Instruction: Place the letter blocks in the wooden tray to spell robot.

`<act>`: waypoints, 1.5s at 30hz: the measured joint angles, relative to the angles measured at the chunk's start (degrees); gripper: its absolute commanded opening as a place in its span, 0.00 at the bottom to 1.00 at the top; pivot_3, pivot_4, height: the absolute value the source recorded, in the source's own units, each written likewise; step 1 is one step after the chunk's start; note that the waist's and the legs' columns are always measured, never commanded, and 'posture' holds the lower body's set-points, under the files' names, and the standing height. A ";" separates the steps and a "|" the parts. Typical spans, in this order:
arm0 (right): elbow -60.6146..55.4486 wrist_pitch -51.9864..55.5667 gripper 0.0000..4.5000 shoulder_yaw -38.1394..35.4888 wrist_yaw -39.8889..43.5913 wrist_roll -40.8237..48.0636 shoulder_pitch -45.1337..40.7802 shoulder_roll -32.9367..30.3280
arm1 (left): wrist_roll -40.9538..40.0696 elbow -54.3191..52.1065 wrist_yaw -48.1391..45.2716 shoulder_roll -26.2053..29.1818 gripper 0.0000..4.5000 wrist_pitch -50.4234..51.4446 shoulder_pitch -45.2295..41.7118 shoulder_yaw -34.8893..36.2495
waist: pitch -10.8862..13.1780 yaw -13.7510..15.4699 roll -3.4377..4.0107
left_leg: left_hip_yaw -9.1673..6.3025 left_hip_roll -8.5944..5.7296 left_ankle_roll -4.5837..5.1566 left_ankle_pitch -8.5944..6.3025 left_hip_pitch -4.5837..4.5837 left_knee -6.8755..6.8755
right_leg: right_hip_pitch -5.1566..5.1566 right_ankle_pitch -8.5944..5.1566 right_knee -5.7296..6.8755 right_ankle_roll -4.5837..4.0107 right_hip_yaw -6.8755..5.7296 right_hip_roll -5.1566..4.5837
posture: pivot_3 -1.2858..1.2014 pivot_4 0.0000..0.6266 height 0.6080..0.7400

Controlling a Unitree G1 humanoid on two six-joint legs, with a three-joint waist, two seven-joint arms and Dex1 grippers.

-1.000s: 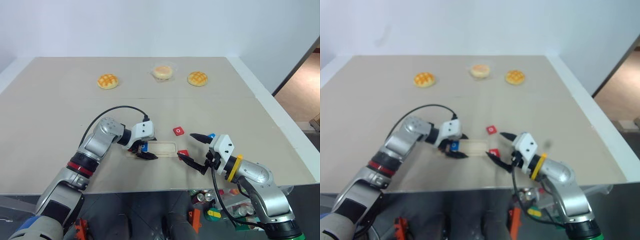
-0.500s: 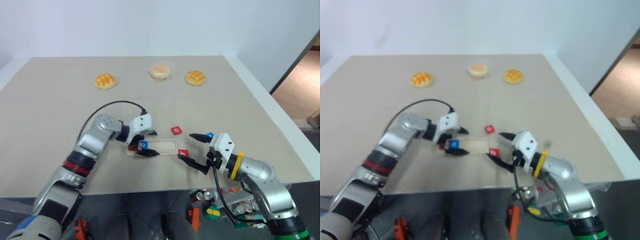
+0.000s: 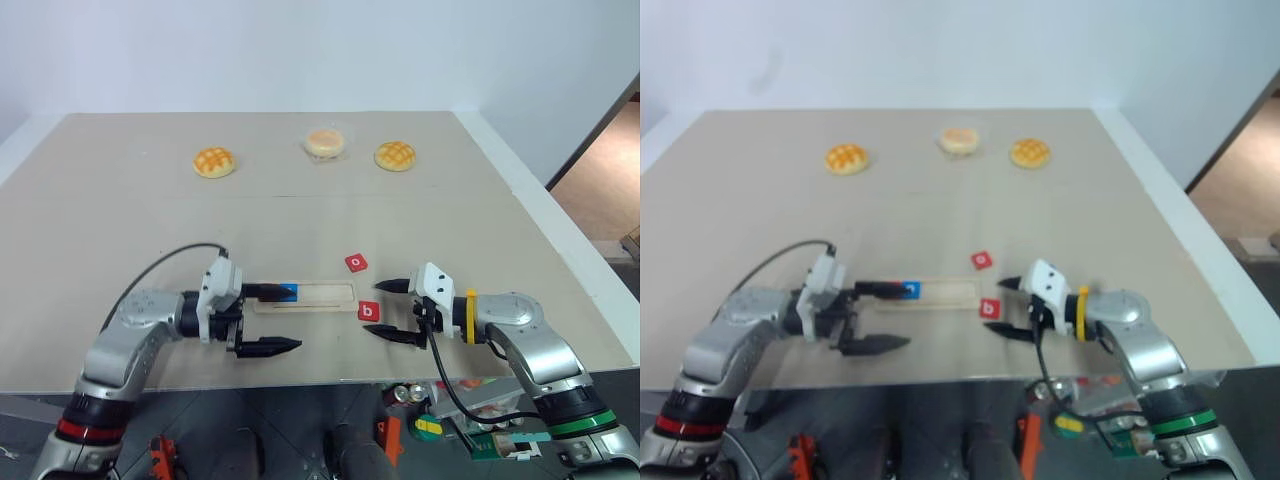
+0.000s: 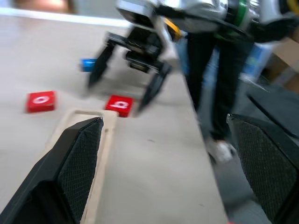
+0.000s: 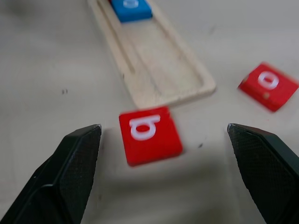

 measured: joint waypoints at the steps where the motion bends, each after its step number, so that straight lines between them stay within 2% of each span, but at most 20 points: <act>1: -0.09 0.44 1.00 0.01 0.02 0.01 0.14 0.00 | 0.18 -0.16 0.82 0.05 0.98 -0.33 0.23 0.01 | 0.00 0.11 -0.01 | -0.04 0.00 0.00 0.00 0.00 0.03 | 0.01 0.00 0.00 -0.01 -0.05 0.01 | 0.52 0.24 1.00; 2: -0.24 0.69 1.00 0.08 0.01 0.03 0.31 0.00 | 0.23 -0.63 1.37 0.17 0.98 -0.75 0.34 0.01 | 0.00 0.13 -0.01 | -0.05 0.00 0.00 0.01 0.00 0.03 | 0.02 -0.02 0.01 -0.06 -0.04 0.01 | 0.52 0.24 1.00; 6: -0.20 0.60 0.76 0.24 -0.70 -0.29 0.74 0.22 | 0.48 -3.26 3.68 0.49 1.00 -2.19 1.80 -0.23 | 0.00 -0.04 0.00 | 0.10 0.00 0.00 0.01 0.13 0.03 | 0.08 -0.10 0.00 -0.23 0.08 0.01 | 0.52 0.24 1.00; 12: -0.15 -0.35 0.27 0.25 -1.26 -0.53 1.19 0.92 | 0.89 -4.58 5.00 0.58 1.00 -3.54 2.89 -1.76 | -0.01 -0.11 -0.01 | 0.10 0.01 0.00 0.01 0.16 -0.01 | 0.08 -0.11 0.01 -0.25 0.08 0.03 | 0.52 0.24 1.00; 21: -0.17 -0.62 0.26 0.08 -2.36 -0.24 1.70 1.66 | 1.30 -5.22 6.78 0.85 1.00 -4.43 4.56 -2.50 | -0.01 -0.21 -0.02 | 0.16 0.04 0.00 0.01 0.37 -0.10 | 0.18 -0.14 0.01 -0.32 0.12 0.06 | 0.52 0.24 1.00; 25: -0.19 1.27 0.26 -1.73 -1.15 1.14 0.70 -0.22 | 1.13 -5.72 9.40 0.85 1.00 -4.59 6.72 -1.79 | 0.00 -0.18 -0.01 | 0.25 0.03 0.00 0.01 0.37 -0.11 | 0.17 -0.15 0.01 -0.33 0.19 0.03 | 0.52 0.24 1.00; 29: -0.09 4.55 0.26 -1.60 1.87 2.90 -7.47 -0.81 | 1.08 -5.57 12.36 0.89 1.00 -4.99 8.38 0.96 | 0.10 -0.69 -0.01 | 0.52 0.10 0.00 0.01 0.53 -0.20 | 0.11 -0.10 0.03 -0.38 0.35 0.05 | 0.52 0.24 1.00; 31: 1.87 5.35 0.26 0.90 3.85 2.46 -17.38 2.31 | 1.06 -4.79 14.78 0.85 1.00 -5.17 9.21 3.92 | 0.13 -1.48 -0.04 | 0.49 0.16 0.00 0.01 0.66 -0.24 | 0.11 -0.03 0.06 -0.49 0.34 0.14 | 0.52 0.24 1.00; 33: 3.90 4.22 0.26 3.72 5.07 1.19 -22.95 5.19 | 0.73 -4.82 16.14 0.56 1.00 -5.20 9.25 4.78 | 0.08 -1.55 -0.12 | 0.32 0.20 0.00 0.01 0.69 -0.30 | 0.18 -0.07 0.06 -0.59 0.19 0.20 | 0.52 0.24 1.00; 40: 22.22 -5.39 0.26 13.81 10.84 -7.26 -29.61 11.65 | -0.39 -7.17 19.97 -0.47 1.00 -4.70 12.59 4.70 | 0.06 -1.05 -0.16 | 0.33 0.11 -0.27 -0.16 0.28 -0.37 | -0.07 -0.31 0.05 -0.16 0.15 0.01 | 0.52 0.24 1.00; 45: 28.80 -10.06 0.26 14.77 14.96 -9.76 -32.12 12.74 | -1.19 -9.62 21.85 -0.58 1.00 -3.86 15.05 4.59 | 0.06 -0.87 -0.16 | 0.24 0.11 -0.40 -0.27 0.25 -0.37 | -0.07 -0.40 0.04 -0.20 0.11 0.01 | 0.52 0.24 1.00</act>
